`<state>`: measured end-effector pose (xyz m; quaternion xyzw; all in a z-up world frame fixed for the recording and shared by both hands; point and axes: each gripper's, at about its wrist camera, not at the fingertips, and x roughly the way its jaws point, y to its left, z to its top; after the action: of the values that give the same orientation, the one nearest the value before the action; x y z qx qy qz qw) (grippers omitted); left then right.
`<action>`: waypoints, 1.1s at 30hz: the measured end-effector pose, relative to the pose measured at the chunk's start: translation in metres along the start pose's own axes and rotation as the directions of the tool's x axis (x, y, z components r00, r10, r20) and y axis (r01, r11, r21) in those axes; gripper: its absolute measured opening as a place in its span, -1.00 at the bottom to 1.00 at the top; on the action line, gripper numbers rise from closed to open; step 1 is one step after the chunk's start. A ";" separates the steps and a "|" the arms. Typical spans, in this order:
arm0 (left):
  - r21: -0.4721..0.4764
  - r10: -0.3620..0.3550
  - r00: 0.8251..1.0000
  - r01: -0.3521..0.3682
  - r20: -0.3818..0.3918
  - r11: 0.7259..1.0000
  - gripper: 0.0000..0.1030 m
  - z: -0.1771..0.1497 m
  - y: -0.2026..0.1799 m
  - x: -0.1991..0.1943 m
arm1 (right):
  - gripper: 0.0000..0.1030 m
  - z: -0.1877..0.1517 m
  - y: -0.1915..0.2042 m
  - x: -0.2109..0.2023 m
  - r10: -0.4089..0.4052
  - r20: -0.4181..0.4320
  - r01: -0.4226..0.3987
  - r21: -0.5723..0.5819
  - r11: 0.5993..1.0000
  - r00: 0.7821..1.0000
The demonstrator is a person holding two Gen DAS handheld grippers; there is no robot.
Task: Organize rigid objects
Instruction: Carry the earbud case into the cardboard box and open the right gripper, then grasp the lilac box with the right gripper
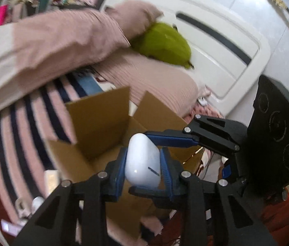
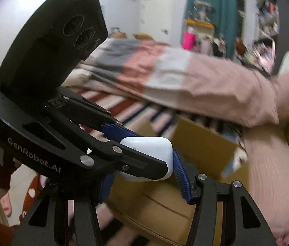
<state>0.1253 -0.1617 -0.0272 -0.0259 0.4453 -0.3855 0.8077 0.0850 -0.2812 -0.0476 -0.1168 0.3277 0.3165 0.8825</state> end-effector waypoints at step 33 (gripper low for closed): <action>-0.326 0.506 0.850 -0.442 0.147 0.836 0.63 -0.134 0.138 -0.170 | 0.90 0.049 0.162 0.086 0.324 -0.089 -0.334 -0.146 0.931 0.942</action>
<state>0.0567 0.0857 -0.0424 -0.0717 0.3924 -0.0998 0.9116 0.0570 -0.0946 -0.0669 -0.1400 0.3443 0.4812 0.7939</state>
